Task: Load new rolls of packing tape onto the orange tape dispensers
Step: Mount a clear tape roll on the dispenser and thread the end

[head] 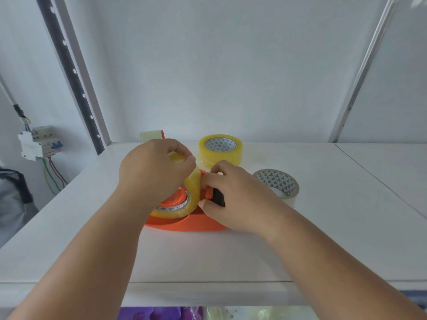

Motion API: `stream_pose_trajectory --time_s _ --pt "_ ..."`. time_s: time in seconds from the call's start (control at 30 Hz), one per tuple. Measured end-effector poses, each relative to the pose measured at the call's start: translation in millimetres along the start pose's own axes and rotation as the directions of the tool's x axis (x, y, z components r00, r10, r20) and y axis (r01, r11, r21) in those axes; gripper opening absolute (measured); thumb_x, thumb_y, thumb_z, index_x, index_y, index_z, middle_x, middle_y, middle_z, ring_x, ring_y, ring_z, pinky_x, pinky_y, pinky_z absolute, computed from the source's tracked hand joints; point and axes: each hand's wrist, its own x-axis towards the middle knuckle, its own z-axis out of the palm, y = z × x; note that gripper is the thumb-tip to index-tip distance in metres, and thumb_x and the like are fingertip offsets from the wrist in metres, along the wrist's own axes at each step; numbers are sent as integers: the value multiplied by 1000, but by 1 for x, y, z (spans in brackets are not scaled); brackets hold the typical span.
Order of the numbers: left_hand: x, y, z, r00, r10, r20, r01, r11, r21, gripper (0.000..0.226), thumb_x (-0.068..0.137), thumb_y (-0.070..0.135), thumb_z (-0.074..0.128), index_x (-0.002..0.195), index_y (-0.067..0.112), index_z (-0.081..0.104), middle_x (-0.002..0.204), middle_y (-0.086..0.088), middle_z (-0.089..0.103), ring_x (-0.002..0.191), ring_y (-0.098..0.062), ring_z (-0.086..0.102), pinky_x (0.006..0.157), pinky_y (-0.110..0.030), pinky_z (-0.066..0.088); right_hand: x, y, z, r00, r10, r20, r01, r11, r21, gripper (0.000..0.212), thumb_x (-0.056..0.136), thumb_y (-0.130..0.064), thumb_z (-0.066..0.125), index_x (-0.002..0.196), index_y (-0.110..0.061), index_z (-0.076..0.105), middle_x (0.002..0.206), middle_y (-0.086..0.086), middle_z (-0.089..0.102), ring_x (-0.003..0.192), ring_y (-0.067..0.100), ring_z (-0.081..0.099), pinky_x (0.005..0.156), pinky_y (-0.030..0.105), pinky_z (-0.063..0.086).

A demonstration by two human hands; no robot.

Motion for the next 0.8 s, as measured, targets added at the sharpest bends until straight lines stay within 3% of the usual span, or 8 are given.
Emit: stream_pose_trajectory --time_s 0.1,0.23,0.33,0.5,0.57,0.67,0.8 --pt "1 3 0 1000 22 -1 -22 1000 6 7 80 39 57 80 37 63 86 11 61 70 -8 57 56 -19 38 0 7 -3 993 -64 103 56 995 77 19 86 -45 56 93 -28 63 133 -10 39 118 12 45 85 36 48" --pt "4 5 2 999 49 0 -49 998 49 7 81 41 56 81 37 62 95 11 59 70 -9 55 54 -19 36 6 10 -3 980 -78 186 47 985 167 16 84 -40 63 83 -24 64 144 -10 32 125 9 42 94 32 43" --pt "5 3 2 999 42 0 -42 998 38 8 82 40 55 82 36 62 95 12 57 65 -1 51 54 -17 34 8 7 -2 988 -42 147 6 972 235 13 81 -33 67 75 -24 60 142 -14 32 120 6 46 92 32 45" --pt "4 -1 1 999 36 -19 -36 999 13 9 84 40 54 83 35 62 98 13 56 64 2 49 56 -16 36 5 -7 7 997 71 -6 -69 984 164 15 79 -24 66 67 -24 56 148 -10 30 133 12 35 93 31 42" --pt "4 -1 1 999 26 -26 -26 1000 11 11 84 39 54 84 35 63 98 12 56 65 -1 49 56 -16 35 2 -15 12 983 140 -122 -116 976 184 13 78 -17 65 69 -22 56 147 -9 33 127 13 42 84 27 40" --pt "3 -2 3 999 13 -47 -12 1000 18 12 85 39 54 86 34 65 101 11 56 74 -11 50 58 -16 34 2 -21 16 939 209 -272 -155 966 204 17 73 -5 62 74 -16 50 128 -4 44 96 21 57 64 26 37" --pt "1 -3 2 999 -2 -47 2 1000 5 12 86 39 53 87 34 64 102 10 55 66 -4 46 56 -17 34 2 -24 17 902 340 -266 -301 937 176 18 78 -18 60 81 -18 42 94 -3 40 78 22 48 50 21 28"
